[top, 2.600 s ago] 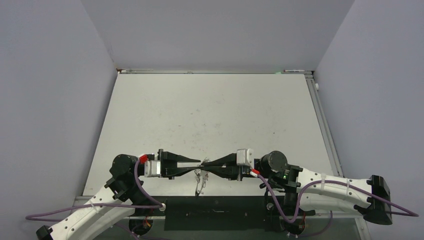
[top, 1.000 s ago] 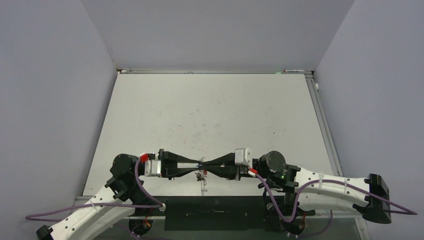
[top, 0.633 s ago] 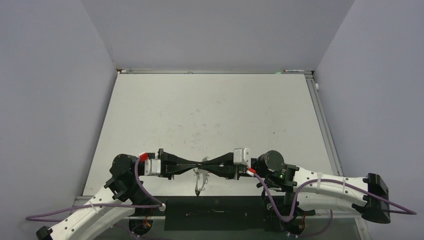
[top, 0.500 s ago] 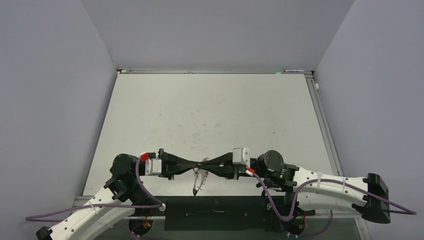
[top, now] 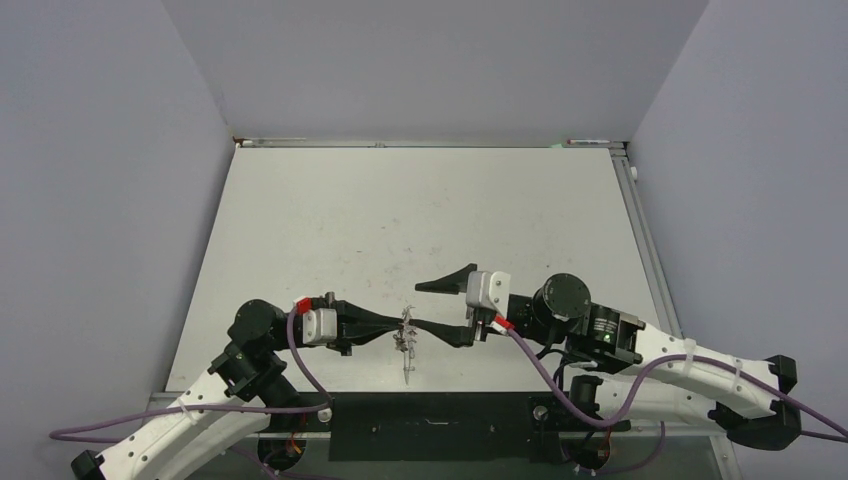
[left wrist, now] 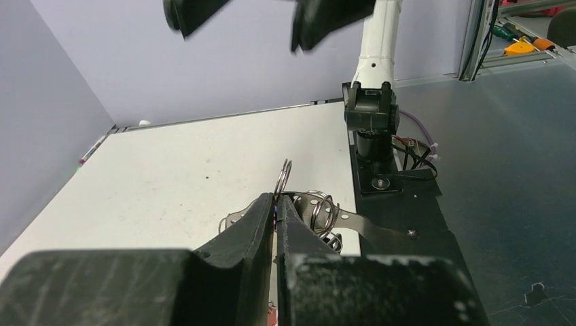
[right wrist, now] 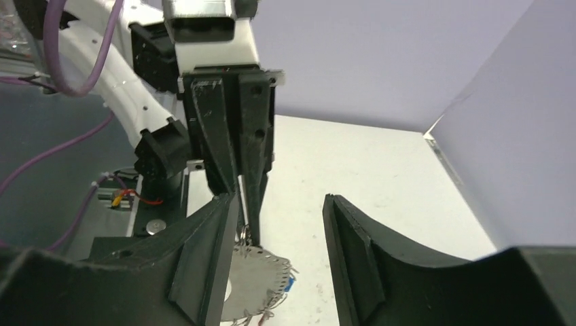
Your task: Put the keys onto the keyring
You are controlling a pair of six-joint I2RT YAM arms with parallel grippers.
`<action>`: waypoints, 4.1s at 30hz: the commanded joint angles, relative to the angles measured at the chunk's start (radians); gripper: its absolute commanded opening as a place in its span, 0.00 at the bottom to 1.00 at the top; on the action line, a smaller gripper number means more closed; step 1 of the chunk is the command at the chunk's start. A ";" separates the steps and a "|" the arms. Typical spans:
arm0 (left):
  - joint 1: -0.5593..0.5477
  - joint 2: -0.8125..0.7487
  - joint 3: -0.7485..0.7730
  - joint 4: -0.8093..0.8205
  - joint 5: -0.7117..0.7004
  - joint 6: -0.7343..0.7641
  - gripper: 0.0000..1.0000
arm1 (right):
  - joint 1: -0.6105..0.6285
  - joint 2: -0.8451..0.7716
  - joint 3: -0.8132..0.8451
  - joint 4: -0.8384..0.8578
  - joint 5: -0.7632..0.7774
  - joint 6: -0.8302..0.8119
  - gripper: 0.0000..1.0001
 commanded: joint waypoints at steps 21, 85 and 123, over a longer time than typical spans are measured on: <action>0.002 0.020 0.080 -0.031 -0.073 0.031 0.00 | 0.082 0.311 0.500 -0.716 0.125 -0.112 0.32; 0.002 0.022 0.078 -0.031 -0.076 0.029 0.00 | 0.106 0.345 0.449 -0.709 0.226 -0.134 0.14; 0.009 -0.052 0.023 0.083 -0.041 0.019 0.37 | 0.113 0.059 0.150 -0.269 0.117 -0.085 0.05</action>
